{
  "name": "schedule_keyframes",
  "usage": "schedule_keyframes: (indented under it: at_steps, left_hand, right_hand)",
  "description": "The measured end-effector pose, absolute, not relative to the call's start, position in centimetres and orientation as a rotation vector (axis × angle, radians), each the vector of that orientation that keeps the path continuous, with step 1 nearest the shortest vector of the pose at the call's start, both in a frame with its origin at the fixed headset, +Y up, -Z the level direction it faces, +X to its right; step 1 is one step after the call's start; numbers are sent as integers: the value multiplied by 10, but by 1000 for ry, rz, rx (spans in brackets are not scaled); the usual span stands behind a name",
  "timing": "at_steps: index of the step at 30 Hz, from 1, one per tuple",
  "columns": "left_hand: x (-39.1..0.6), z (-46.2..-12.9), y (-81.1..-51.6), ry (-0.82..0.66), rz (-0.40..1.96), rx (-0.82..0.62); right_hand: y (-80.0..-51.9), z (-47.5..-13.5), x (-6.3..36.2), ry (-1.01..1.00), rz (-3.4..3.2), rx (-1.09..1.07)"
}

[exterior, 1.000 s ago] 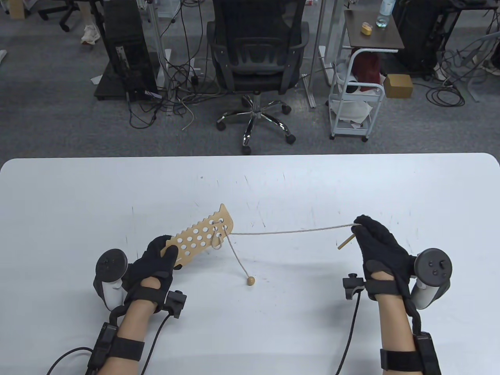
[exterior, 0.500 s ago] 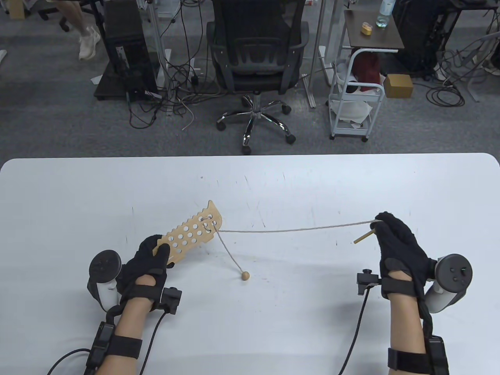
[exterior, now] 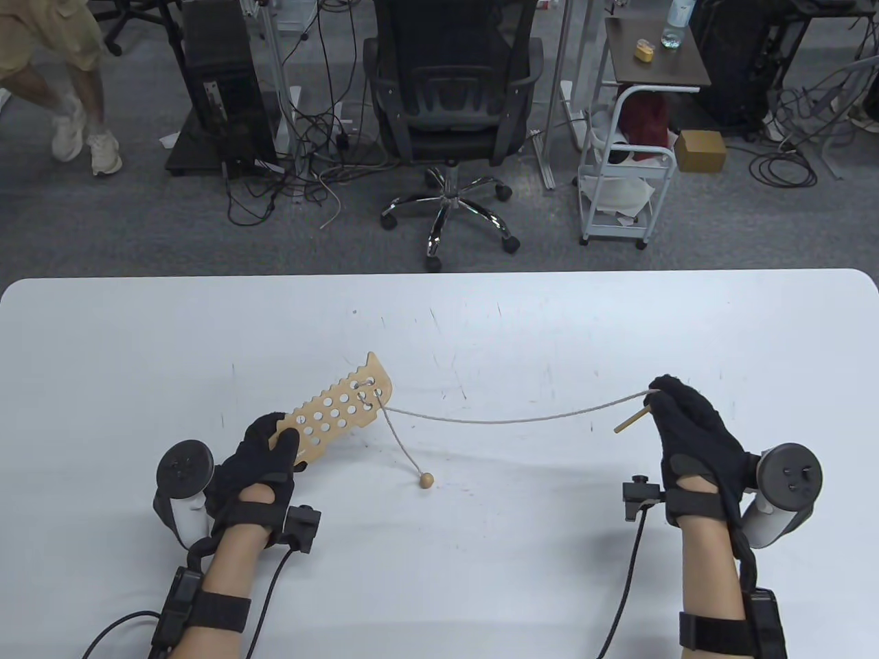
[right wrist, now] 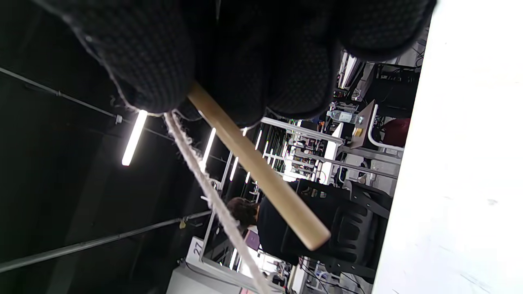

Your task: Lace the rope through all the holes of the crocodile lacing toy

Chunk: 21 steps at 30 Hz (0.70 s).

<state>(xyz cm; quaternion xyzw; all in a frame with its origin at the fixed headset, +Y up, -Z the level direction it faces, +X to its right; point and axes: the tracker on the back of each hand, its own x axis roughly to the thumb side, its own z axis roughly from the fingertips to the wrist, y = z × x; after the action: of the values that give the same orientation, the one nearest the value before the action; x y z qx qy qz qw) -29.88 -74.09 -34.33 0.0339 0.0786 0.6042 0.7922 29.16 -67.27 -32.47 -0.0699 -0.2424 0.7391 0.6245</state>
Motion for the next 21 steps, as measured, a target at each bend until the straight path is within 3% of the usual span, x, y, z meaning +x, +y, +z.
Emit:
schedule_keyframes:
  at_steps: [21]
  left_hand:
    - [-262, -339, -733, -29, 1284, 2]
  right_hand:
    - [-684, -335, 250, -432, 1865, -68]
